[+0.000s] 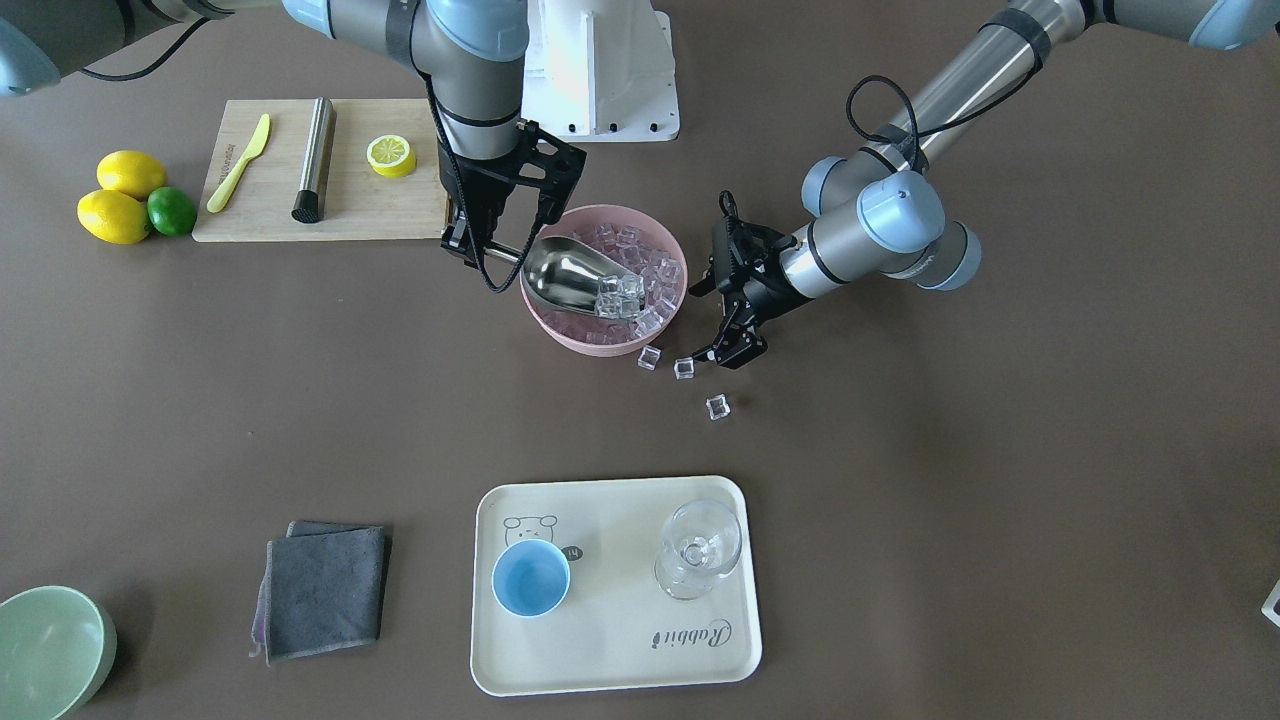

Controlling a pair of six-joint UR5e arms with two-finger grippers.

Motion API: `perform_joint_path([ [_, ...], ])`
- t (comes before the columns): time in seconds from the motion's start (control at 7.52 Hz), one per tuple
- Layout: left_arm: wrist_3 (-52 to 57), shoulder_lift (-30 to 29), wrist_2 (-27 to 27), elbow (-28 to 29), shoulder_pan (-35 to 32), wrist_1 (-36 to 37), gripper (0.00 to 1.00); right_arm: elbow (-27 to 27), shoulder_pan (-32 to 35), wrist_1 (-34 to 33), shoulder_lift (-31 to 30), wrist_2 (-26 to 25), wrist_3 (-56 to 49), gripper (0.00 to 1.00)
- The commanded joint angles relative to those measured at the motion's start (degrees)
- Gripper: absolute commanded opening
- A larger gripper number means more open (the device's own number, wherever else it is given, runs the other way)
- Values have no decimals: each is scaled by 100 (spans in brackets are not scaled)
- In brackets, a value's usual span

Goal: Put ice in cup with scoop
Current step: 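Drag the scoop through the ice and lift it out with the right gripper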

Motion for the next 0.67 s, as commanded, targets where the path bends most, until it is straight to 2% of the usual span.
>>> perform_joint_path([
  [0.0,103,-139,-90,0,-66,187,98,45,0,453,-91,21,114,0],
  [0.27,103,-166,-81,0,-48,205,98,124,0,1042,-258,65,596,0],
  [0.53,121,-210,-72,0,-22,379,98,641,0,1481,-609,66,702,0],
])
